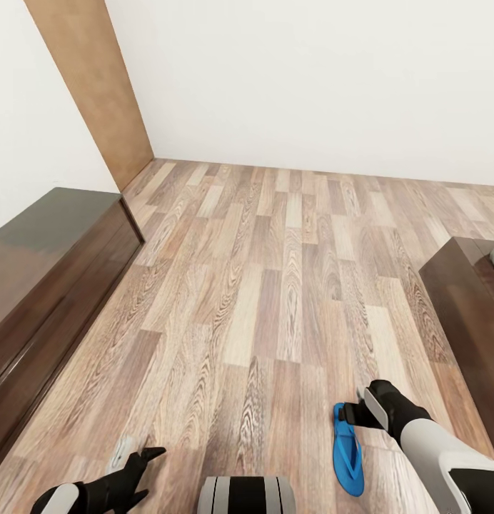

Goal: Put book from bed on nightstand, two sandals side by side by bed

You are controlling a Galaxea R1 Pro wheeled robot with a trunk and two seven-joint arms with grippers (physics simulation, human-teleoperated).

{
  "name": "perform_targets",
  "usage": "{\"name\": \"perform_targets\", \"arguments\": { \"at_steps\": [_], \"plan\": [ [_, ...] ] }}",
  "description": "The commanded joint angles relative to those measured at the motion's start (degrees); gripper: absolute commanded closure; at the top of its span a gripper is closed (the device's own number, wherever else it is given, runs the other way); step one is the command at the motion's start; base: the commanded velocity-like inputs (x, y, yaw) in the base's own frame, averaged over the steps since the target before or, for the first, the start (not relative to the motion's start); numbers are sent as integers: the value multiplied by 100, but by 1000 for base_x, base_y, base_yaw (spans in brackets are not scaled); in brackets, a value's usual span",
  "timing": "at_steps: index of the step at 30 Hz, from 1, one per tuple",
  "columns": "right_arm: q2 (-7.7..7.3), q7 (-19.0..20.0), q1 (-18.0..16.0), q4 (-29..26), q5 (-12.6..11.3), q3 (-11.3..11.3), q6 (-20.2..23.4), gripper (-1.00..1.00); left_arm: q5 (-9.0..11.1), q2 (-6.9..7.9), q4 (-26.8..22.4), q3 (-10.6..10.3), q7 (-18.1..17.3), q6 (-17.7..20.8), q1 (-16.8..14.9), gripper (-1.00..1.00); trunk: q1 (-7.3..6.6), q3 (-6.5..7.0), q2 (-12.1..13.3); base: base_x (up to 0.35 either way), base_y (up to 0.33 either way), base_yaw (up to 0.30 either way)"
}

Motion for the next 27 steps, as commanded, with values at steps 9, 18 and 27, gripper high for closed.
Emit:
{"name": "perform_targets", "arguments": {
  "at_steps": [9,18,27],
  "plan": [
    [39,-1,-117,-8,-38,-1,26,-100,-44,-8,-22,196,-30,153,-3,-100,-1,-4,-1,0,0,0],
    [54,-1,-183,-7,-36,1,40,-100,-33,-2,-160,244,-19,160,-3,-100,9,-92,-7,0,0,0],
    [78,-1,-199,-8,-34,1,42,-100,-25,-15,-473,260,-14,184,-3,-100,33,-292,-19,0,0,0]
  ]
}}
